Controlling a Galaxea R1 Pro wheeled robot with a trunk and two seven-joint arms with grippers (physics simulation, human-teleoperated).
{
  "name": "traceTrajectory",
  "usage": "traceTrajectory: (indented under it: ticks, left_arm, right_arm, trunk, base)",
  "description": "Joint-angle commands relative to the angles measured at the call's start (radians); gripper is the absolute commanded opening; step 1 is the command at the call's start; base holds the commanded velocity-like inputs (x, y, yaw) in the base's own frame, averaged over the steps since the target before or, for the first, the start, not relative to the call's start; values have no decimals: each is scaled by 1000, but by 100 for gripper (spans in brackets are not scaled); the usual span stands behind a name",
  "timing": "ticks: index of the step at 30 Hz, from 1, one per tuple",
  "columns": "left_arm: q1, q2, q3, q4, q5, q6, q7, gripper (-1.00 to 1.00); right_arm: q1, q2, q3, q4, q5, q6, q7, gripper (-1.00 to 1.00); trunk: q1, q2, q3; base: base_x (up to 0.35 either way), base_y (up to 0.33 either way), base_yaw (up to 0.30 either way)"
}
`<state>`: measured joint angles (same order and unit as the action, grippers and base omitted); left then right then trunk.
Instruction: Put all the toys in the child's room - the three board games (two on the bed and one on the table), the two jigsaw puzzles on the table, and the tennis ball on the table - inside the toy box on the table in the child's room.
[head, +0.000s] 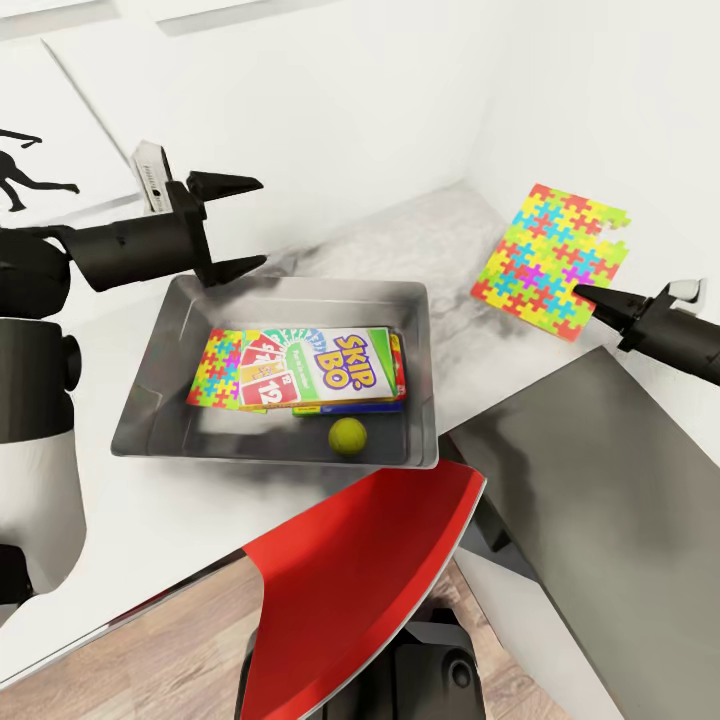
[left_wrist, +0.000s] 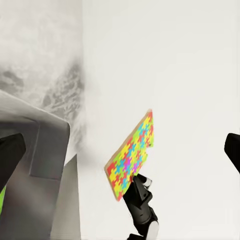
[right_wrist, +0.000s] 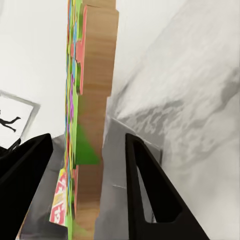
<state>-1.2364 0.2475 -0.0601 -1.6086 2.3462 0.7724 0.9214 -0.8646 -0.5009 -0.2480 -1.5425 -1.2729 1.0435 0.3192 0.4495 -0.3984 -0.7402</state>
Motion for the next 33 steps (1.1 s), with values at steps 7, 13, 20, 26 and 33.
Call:
traceTrajectory:
  ticks: [7, 13, 20, 26, 33]
  left_arm:
    - [65, 18, 30, 0, 10, 35, -71, 100]
    - [96, 27, 51, 0, 10, 49, -110, 100]
    - [100, 30, 55, 0, 10, 54, -120, 100]
    - [99, 31, 58, -1, 10, 55, -133, 100]
    - [102, 31, 61, -1, 10, 56, -191, 100]
  right_arm:
    - [-15, -1, 5, -22, -67, 4, -42, -100]
    - [-28, -4, 10, -48, -137, 4, -114, -100]
    - [-72, -11, 13, -66, -213, 4, -170, -100]
    - [-82, -26, 20, -70, -255, 4, -184, -100]
    - [-71, -56, 56, -72, -271, 4, -188, -100]
  trunk:
    - [1, -2, -1]
    - [1, -2, -1]
    - [1, -2, -1]
    - [1, -2, -1]
    - [1, -2, -1]
  base:
    - [0, 0, 0]
    - [0, 0, 0]
    - [0, 0, 0]
    - [0, 0, 0]
    - [0, 0, 0]
